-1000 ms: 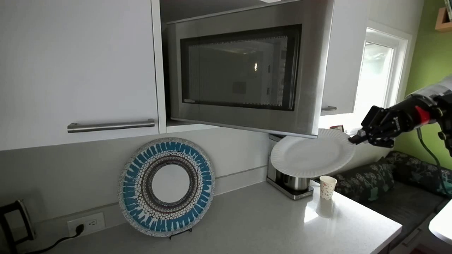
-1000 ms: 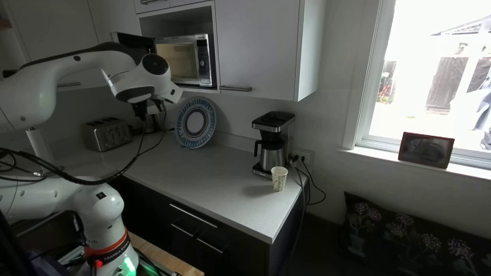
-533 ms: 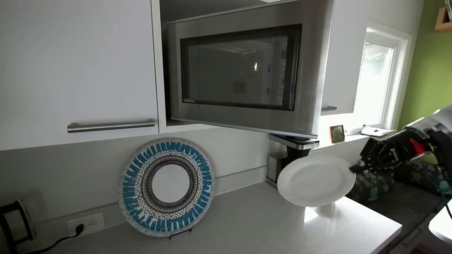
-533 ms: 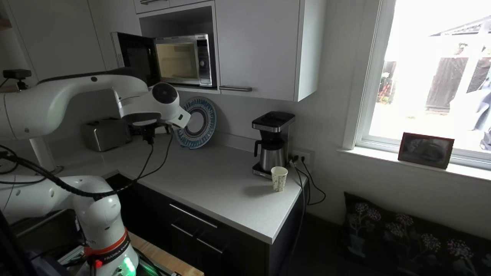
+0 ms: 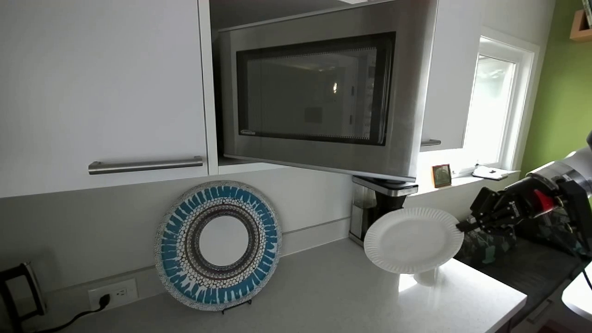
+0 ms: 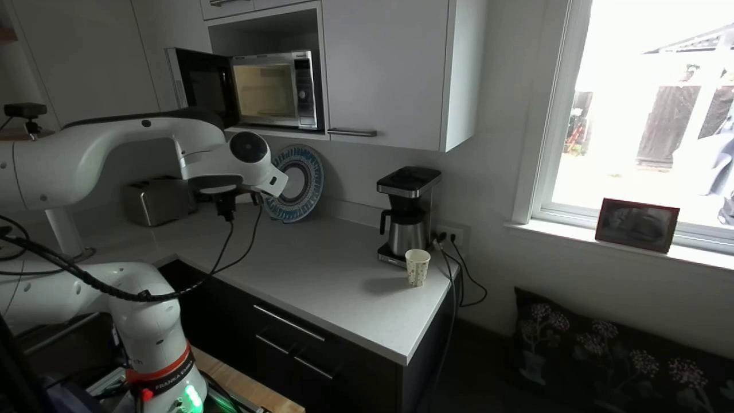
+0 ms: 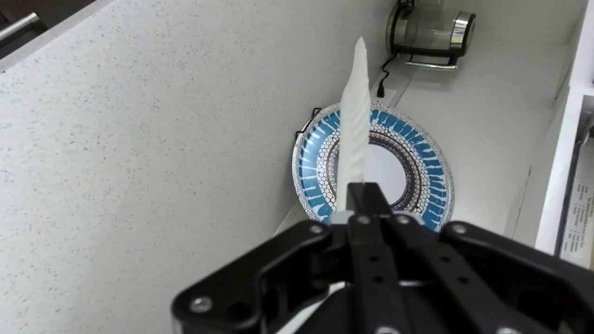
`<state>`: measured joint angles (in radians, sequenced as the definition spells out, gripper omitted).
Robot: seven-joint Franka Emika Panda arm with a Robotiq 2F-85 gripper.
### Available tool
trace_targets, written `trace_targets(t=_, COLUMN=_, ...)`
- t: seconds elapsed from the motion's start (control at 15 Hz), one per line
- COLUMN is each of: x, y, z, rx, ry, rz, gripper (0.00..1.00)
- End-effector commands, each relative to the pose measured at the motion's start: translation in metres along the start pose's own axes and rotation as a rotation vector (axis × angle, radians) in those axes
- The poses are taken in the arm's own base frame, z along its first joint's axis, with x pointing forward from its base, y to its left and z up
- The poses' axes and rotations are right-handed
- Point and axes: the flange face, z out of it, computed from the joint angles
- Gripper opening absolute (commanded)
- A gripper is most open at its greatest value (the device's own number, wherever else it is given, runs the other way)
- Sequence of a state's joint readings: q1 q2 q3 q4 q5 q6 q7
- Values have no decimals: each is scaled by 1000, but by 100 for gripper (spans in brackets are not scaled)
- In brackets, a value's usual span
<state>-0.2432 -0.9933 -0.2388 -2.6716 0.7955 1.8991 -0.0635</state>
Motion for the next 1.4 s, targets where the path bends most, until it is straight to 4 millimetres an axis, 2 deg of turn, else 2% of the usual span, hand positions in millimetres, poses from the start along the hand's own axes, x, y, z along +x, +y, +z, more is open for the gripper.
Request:
trace_targets(t=0.0, x=0, y=0, z=0, rx=-1, ry=-1, rz=0, gripper=1)
trace_targets(t=0.07, x=4, y=3, z=-1, rx=-1, ry=10, rz=6, gripper=0)
trace_targets(t=0.13, x=16, y=23, z=6, rx=-20, ry=18, rz=65, gripper=0)
trace_targets(t=0.2, x=20, y=31, z=9, rx=-15, ry=12, rz=78, gripper=0)
trace_targets(t=0.8, x=68, y=141, z=63, rx=-102, ry=-2, rz=-18, gripper=0)
trace_targets(t=1.0, x=75, y=169, z=80, rx=-91, ry=1, rz=-35, gripper=0)
trace_targets(t=1.33, x=75, y=209, z=105, rx=-43, ry=-18, rz=-20, gripper=0)
